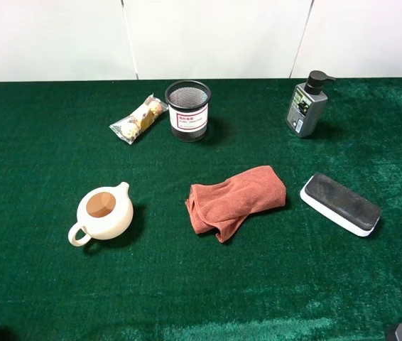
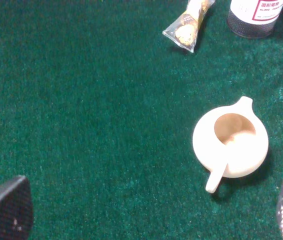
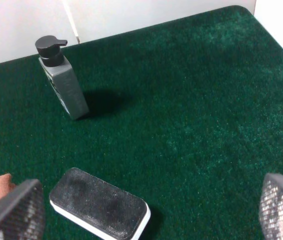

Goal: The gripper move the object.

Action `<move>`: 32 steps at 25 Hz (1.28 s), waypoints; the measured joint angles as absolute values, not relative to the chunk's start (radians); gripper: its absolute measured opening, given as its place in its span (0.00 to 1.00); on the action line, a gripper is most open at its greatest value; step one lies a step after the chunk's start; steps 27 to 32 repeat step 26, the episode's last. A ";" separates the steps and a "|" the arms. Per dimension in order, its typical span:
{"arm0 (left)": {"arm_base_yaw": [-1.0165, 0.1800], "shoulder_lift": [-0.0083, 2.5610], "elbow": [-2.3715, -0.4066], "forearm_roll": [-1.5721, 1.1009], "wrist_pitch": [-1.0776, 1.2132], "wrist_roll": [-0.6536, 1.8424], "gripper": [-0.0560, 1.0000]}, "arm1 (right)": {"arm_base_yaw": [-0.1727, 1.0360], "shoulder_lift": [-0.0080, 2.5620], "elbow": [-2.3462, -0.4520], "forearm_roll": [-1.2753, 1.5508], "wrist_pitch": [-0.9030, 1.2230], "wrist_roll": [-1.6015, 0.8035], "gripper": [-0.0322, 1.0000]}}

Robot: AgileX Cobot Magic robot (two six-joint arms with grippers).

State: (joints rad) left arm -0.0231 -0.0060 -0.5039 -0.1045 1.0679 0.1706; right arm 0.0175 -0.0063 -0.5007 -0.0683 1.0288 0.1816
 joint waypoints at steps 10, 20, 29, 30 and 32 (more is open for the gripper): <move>-0.023 -0.006 -0.504 -0.105 1.068 0.171 0.99 | 0.017 -0.006 -0.501 -0.068 1.029 0.182 0.66; -0.023 -0.006 -0.504 -0.105 1.068 0.171 0.99 | 0.017 -0.006 -0.501 -0.068 1.029 0.182 0.66; -0.023 -0.006 -0.504 -0.105 1.068 0.171 0.99 | 0.017 -0.006 -0.501 -0.068 1.029 0.182 0.66; -0.023 -0.006 -0.504 -0.105 1.068 0.171 0.99 | 0.017 -0.006 -0.501 -0.068 1.029 0.182 0.66; -0.023 -0.006 -0.504 -0.105 1.068 0.171 0.99 | 0.017 -0.006 -0.501 -0.068 1.029 0.182 0.66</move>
